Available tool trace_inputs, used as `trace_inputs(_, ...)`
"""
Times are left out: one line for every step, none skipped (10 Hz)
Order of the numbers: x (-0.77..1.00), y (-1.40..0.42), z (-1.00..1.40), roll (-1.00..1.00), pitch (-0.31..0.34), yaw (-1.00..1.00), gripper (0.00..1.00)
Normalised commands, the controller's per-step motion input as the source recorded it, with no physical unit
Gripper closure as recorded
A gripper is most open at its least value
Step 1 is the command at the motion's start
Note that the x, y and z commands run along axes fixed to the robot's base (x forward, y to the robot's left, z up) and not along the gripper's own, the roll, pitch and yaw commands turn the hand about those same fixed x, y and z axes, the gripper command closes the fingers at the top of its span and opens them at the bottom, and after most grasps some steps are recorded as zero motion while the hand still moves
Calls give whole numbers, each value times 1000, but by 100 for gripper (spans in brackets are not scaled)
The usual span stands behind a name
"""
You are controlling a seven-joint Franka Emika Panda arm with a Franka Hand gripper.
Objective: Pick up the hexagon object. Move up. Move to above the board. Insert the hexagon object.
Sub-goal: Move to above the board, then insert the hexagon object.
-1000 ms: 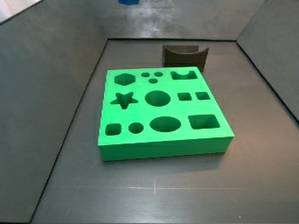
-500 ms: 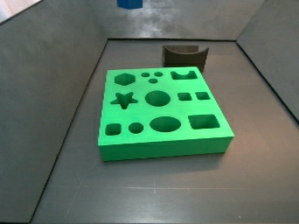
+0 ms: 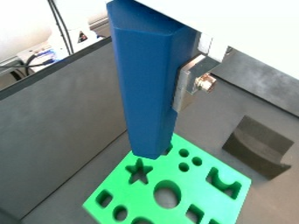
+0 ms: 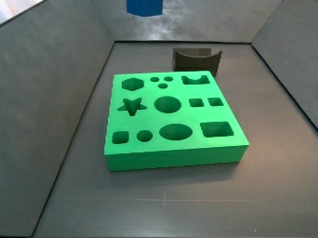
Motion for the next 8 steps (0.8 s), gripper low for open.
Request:
trace_inputs(91,-212,57,30,93,8,100)
trace_inputs(-26,0,-80,0,-41,0,100)
trace_inputs(-23,29,-166,0,-50,0,100)
trace_inputs(-51,166,-271,0,-69,6,100)
trace_inputs(0,346,-400,70,0,83,100)
trace_inputs(0,437,-443,94,0,86,100)
trace_inputs(0,494,-454,84,0,86,100)
trace_inputs(0,514,-440,59,0,60,100)
